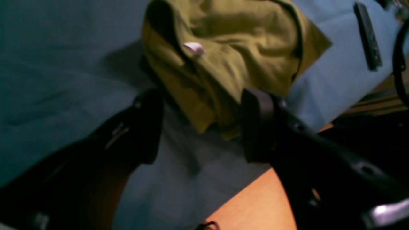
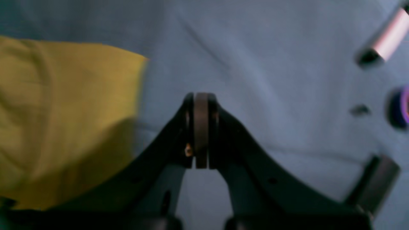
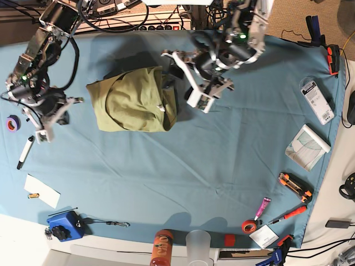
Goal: Layout the t-shirt on the table in an organized manner, then fold the t-shirt properly
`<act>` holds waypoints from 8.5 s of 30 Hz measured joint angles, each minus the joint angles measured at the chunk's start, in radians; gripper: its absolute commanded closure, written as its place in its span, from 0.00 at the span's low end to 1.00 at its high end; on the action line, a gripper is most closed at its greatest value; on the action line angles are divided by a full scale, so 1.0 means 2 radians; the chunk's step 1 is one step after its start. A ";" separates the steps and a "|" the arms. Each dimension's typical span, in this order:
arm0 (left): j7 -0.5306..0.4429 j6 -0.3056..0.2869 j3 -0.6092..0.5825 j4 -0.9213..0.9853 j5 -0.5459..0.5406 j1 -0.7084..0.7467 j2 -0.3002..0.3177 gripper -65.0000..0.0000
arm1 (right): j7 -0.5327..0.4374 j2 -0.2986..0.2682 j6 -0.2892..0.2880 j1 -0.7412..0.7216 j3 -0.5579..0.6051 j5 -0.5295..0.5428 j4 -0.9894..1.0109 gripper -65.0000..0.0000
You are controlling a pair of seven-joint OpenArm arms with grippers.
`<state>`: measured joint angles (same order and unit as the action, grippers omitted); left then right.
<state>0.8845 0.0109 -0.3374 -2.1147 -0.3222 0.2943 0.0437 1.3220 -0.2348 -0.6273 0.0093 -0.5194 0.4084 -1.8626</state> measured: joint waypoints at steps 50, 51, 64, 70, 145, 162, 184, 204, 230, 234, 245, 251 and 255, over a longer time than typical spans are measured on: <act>-0.010 0.072 -0.001 0.197 -0.073 -0.075 -0.077 0.85 | -0.008 -0.017 0.024 0.024 -0.007 -0.035 0.000 1.00; -0.010 0.072 -0.001 0.197 -0.072 -0.077 -0.079 0.92 | -0.008 -0.017 0.024 0.024 -0.007 -0.035 0.000 1.00; 0.059 -0.032 -0.001 0.195 -0.075 -0.076 -0.080 1.00 | -0.027 -0.020 0.024 0.024 -0.007 -0.035 0.000 1.00; 0.076 -0.042 -0.001 0.172 -0.077 -0.075 -0.045 1.00 | -0.027 -0.036 0.024 0.024 -0.007 -0.037 0.000 1.00; -0.025 -0.004 -0.135 0.323 0.146 -0.375 0.035 0.83 | -0.028 -0.038 0.024 0.024 -0.007 -0.007 0.000 1.00; 0.127 0.083 -0.134 0.245 0.244 -0.372 0.036 0.84 | -0.045 -0.038 -0.035 0.024 -0.006 0.274 0.000 1.00; 0.134 0.086 0.085 0.100 0.274 -0.178 0.072 1.00 | -0.158 0.036 -0.036 -0.042 0.283 0.096 0.098 1.00; 0.117 0.031 0.133 0.005 0.216 -0.057 0.070 1.00 | -0.035 0.055 -0.011 -0.054 0.269 0.102 0.024 1.00; 0.119 0.035 0.133 -0.033 0.227 0.100 0.126 1.00 | 0.045 0.027 -0.001 0.271 -0.072 0.191 -0.165 1.00; 0.118 0.036 0.133 -0.076 0.257 0.143 0.127 1.00 | 0.045 0.021 -0.001 0.307 -0.086 0.192 -0.165 1.00; 0.097 0.035 0.134 -0.088 0.237 0.249 0.127 1.00 | 0.044 0.017 -0.026 0.378 -0.087 0.188 -0.166 1.00; 0.097 0.035 0.134 -0.072 0.238 0.271 0.127 1.00 | 0.039 0.016 -0.027 0.387 -0.087 0.190 -0.106 1.00; 0.098 0.035 0.134 -0.056 0.233 0.295 0.127 1.00 | 0.038 0.010 -0.036 0.389 -0.087 0.190 -0.029 1.00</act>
<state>1.0801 0.0814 -0.0696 -2.2269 0.1448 0.8852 0.2974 1.3983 -0.2138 -0.6987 0.7868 -0.6937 0.7879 -1.9202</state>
